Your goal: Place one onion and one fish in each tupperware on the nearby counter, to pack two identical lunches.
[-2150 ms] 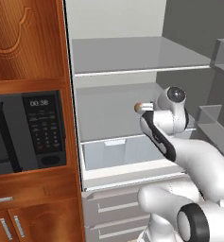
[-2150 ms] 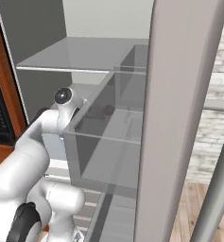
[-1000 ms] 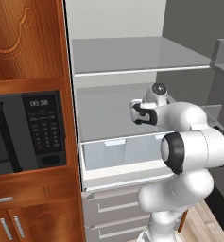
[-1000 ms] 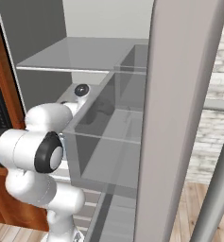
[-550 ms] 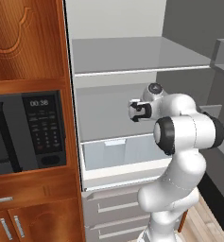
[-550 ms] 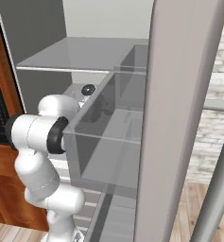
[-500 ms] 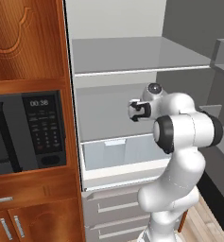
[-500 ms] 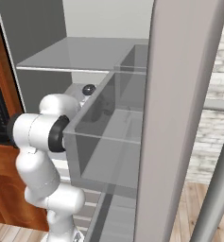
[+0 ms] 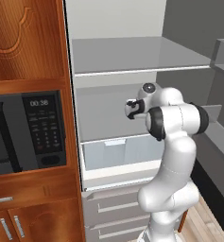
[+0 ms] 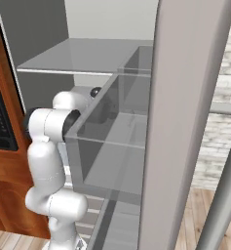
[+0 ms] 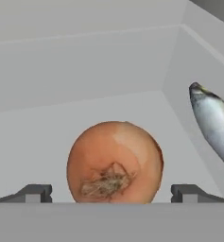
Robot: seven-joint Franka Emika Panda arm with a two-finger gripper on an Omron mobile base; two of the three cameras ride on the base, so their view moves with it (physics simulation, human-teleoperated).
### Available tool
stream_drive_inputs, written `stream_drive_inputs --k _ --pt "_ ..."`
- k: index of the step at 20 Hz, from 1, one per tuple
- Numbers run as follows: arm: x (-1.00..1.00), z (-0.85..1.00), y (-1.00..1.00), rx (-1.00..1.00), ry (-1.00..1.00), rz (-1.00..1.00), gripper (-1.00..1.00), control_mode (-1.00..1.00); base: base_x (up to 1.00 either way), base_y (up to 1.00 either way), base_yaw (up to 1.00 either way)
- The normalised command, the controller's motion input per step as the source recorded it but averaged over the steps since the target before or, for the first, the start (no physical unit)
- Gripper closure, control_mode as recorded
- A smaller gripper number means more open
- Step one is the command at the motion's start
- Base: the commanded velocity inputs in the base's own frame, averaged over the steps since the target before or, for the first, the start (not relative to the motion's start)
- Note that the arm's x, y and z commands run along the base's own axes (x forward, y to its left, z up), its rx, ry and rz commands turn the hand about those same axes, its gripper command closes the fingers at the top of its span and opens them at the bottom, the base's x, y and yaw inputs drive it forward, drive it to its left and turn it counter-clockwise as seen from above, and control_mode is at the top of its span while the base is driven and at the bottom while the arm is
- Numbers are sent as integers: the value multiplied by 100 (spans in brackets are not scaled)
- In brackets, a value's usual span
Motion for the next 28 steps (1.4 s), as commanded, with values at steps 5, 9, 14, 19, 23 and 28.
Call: stream_drive_inputs --k 5,9,14,19,23,28 --pt "52 -24 0 0 3 -1 -100 -100 0 0 0" --pt "40 -33 -5 0 9 -4 -100 -100 0 0 0" --pt "32 -43 -10 0 13 -7 100 -100 0 0 0" --pt "22 -50 -13 0 9 -5 100 -100 0 0 0" --pt "-18 -89 -1 0 -2 0 100 -100 0 0 0" --pt "-53 -94 0 0 -7 0 100 -100 0 0 0"
